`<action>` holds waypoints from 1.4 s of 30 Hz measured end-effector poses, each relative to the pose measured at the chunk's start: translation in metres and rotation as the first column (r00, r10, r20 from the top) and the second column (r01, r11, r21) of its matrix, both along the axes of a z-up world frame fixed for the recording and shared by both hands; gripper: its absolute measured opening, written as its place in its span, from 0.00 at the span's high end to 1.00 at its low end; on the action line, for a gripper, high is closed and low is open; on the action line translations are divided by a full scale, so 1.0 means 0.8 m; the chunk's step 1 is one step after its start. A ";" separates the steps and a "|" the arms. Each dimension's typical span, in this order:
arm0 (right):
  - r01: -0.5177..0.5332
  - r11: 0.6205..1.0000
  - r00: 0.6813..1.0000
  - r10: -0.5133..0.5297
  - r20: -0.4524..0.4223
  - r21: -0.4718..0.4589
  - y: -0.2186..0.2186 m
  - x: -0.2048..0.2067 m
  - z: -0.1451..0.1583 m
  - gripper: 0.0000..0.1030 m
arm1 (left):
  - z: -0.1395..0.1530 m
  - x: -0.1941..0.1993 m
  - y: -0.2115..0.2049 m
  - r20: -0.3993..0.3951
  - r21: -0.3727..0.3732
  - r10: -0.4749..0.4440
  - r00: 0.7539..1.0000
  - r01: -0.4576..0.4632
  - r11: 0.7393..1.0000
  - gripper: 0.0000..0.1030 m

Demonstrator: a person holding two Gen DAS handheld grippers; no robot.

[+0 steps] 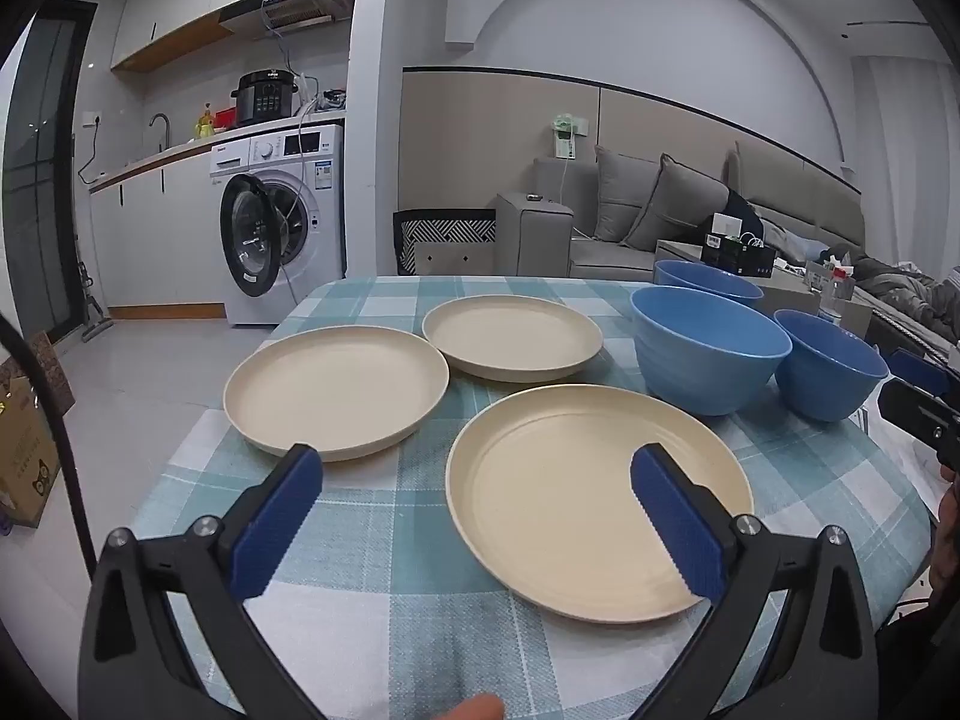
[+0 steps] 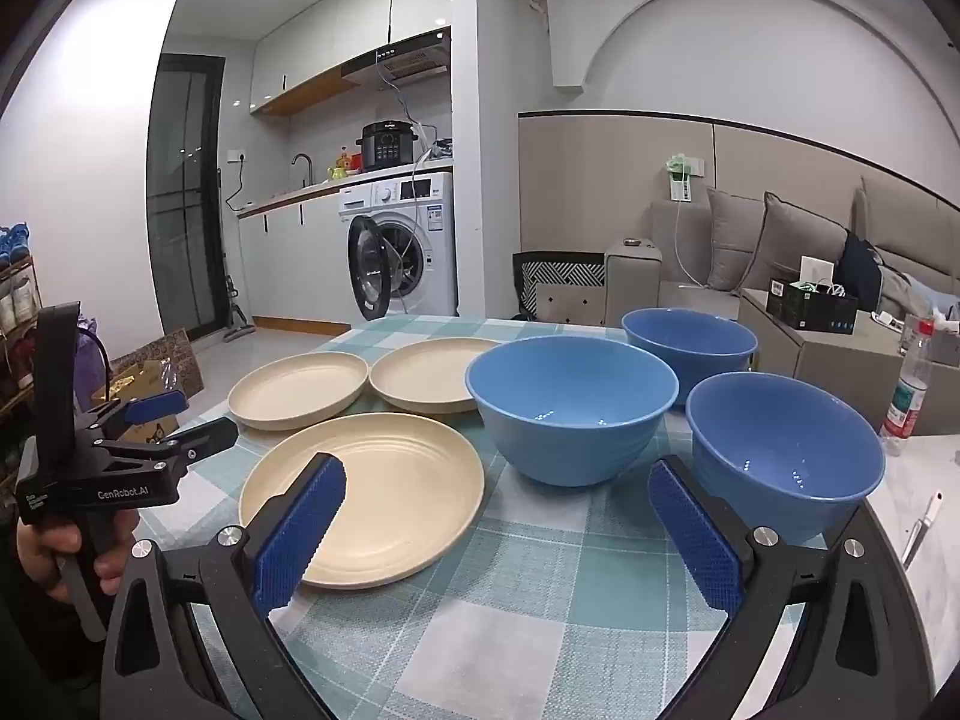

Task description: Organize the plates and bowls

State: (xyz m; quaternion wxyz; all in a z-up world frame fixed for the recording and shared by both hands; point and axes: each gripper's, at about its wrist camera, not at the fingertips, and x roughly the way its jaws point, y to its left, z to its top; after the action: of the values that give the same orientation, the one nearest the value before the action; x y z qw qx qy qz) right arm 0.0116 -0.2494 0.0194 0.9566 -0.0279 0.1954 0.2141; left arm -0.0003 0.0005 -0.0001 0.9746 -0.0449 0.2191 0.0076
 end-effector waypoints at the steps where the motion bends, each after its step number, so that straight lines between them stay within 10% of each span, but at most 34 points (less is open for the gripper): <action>1: 0.003 1.000 1.000 -0.003 0.001 0.004 0.000 0.000 0.000 0.00 | 0.000 0.000 0.000 0.000 0.001 -0.001 1.000 0.001 1.000 0.00; 42: -0.007 1.000 1.000 0.007 0.017 -0.003 0.006 0.001 0.008 0.00 | 0.006 0.003 -0.001 -0.020 0.051 0.019 1.000 -0.018 0.999 0.00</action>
State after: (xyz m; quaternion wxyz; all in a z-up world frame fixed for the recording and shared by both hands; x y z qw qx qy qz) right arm 0.0126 -0.2449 0.0255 0.9575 -0.0319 0.1875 0.2168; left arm 0.0025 -0.0001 0.0051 0.9731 -0.0222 0.2283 0.0226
